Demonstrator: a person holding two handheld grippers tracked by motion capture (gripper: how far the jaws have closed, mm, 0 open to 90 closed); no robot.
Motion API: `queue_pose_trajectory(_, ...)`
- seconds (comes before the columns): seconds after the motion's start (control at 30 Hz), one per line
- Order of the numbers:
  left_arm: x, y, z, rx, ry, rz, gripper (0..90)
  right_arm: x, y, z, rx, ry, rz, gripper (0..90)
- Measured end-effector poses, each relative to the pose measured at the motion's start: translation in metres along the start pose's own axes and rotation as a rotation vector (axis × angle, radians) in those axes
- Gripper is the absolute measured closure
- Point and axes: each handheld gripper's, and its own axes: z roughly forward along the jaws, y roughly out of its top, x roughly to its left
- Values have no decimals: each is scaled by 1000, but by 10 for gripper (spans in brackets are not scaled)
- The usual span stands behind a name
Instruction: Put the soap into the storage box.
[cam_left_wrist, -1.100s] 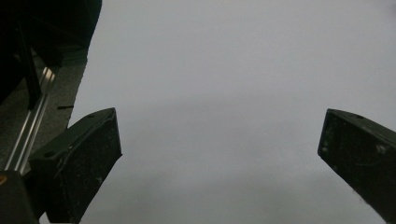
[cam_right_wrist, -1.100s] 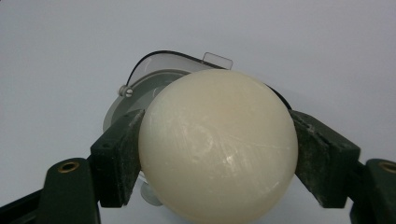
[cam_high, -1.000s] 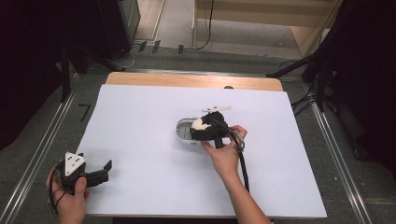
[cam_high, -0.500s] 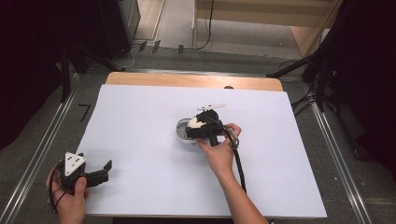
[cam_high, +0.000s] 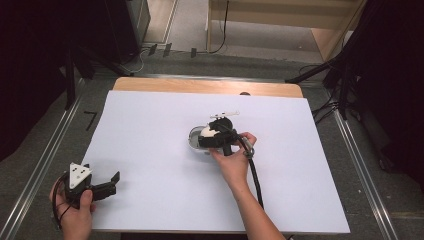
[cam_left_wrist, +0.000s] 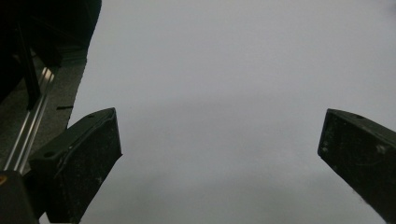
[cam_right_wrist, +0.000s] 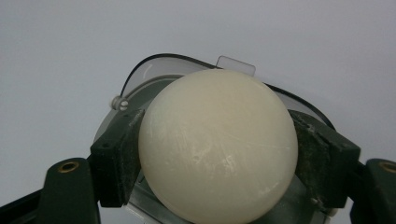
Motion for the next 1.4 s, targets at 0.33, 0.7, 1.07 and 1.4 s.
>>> queue_pose_trajectory(0.33, 0, 0, 0, 0, 0, 0, 0, 0, -2, 4, 18, -1, 11, 251)
queue_pose_trajectory(0.7, 0, 0, 0, 0, 0, 1, 0, 0, -3, 7, 22, -3, 22, 250)
queue_pose_trajectory(1.07, 0, 0, 0, 1, 1, 2, 0, -2, -4, 5, 22, 33, 11, 176)
queue_pose_trajectory(1.4, 0, 0, 0, 1, 1, 1, 0, -4, -4, 3, 16, 13, 7, 140)
